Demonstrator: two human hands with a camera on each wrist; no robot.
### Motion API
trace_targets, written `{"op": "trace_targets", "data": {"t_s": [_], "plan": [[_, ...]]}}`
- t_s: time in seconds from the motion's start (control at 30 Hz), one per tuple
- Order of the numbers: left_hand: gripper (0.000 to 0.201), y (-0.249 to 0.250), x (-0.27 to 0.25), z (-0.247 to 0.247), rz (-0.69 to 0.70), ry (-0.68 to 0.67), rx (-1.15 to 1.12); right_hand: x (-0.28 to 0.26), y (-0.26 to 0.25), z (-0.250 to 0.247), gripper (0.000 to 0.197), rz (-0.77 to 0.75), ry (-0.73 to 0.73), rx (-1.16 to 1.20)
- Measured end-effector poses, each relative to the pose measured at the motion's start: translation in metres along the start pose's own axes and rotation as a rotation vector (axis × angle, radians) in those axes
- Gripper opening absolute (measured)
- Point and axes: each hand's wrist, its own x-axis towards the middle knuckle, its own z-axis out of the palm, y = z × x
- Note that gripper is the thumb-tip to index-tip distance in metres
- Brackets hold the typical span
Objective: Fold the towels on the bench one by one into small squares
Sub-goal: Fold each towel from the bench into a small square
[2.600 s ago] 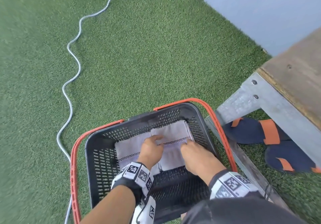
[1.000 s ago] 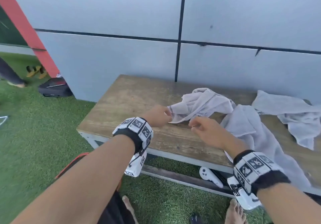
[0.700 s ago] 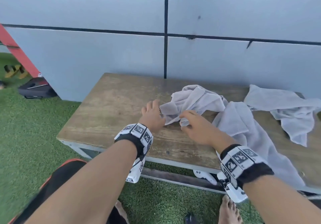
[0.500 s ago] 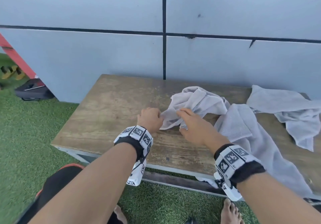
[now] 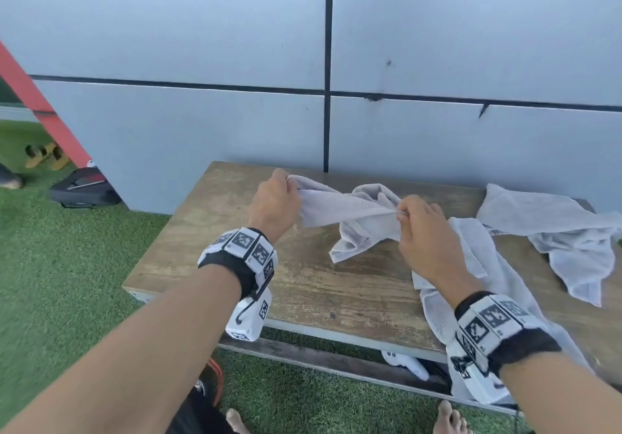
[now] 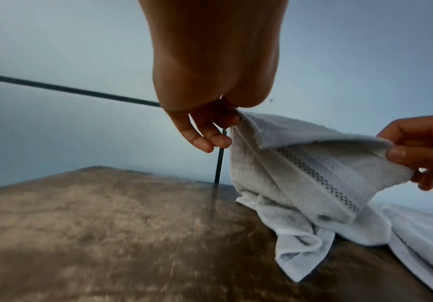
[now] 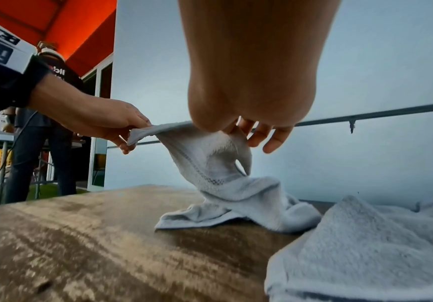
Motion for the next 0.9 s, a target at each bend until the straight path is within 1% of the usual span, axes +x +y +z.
{"op": "trace_targets", "data": {"t_s": [0.07, 0.13, 0.2, 0.27, 0.33, 0.43, 0.5, 0.53, 0.57, 0.6, 0.67, 0.7, 0.73, 0.77, 0.87, 0.9], "plan": [[0.030, 0.011, 0.001, -0.015, -0.008, 0.029, -0.041, 0.003, -0.007, -0.015, 0.009, -0.040, 0.095, 0.018], [0.033, 0.023, 0.001, -0.029, -0.034, 0.052, -0.129, 0.008, -0.015, -0.032, 0.011, -0.063, 0.143, 0.055], [0.032, 0.038, -0.001, -0.045, -0.067, 0.076, -0.225, 0.013, -0.024, -0.047, 0.007, -0.054, 0.141, 0.121], [0.028, 0.056, -0.006, -0.063, -0.078, 0.125, -0.312, 0.015, -0.033, -0.062, 0.006, -0.041, 0.140, 0.191], [0.026, 0.070, -0.012, -0.078, -0.086, 0.141, -0.422, 0.013, -0.041, -0.074, 0.005, -0.033, 0.157, 0.269], [0.020, 0.086, -0.025, -0.096, -0.016, 0.164, -0.500, 0.006, -0.053, -0.087, 0.009, -0.007, 0.138, 0.323], [0.020, 0.093, -0.037, -0.103, 0.058, 0.128, -0.552, -0.002, -0.062, -0.093, 0.014, 0.020, 0.088, 0.329], [0.017, 0.096, -0.044, -0.105, 0.099, 0.063, -0.573, -0.007, -0.068, -0.096, 0.016, 0.028, 0.065, 0.333], [0.009, 0.098, -0.053, -0.106, 0.131, -0.040, -0.579, -0.012, -0.075, -0.099, 0.016, 0.033, 0.042, 0.343], [0.013, 0.096, -0.059, -0.102, 0.154, -0.157, -0.549, -0.017, -0.082, -0.101, 0.015, 0.035, 0.013, 0.374], [0.053, 0.093, -0.074, -0.091, 0.189, -0.356, -0.385, -0.027, -0.098, -0.104, 0.013, 0.039, -0.043, 0.477], [0.071, 0.091, -0.084, -0.085, 0.198, -0.406, -0.292, -0.031, -0.105, -0.105, 0.013, 0.036, -0.074, 0.522], [0.082, 0.090, -0.093, -0.079, 0.209, -0.433, -0.225, -0.034, -0.111, -0.104, 0.014, 0.026, -0.099, 0.541], [0.089, 0.088, -0.101, -0.073, 0.209, -0.446, -0.193, -0.036, -0.116, -0.102, 0.016, 0.016, -0.120, 0.540], [0.106, 0.079, -0.114, -0.058, 0.207, -0.482, -0.279, -0.041, -0.123, -0.100, 0.018, 0.030, -0.156, 0.528], [0.106, 0.076, -0.117, -0.054, 0.213, -0.462, -0.311, -0.042, -0.123, -0.099, 0.018, 0.044, -0.163, 0.556]]}}
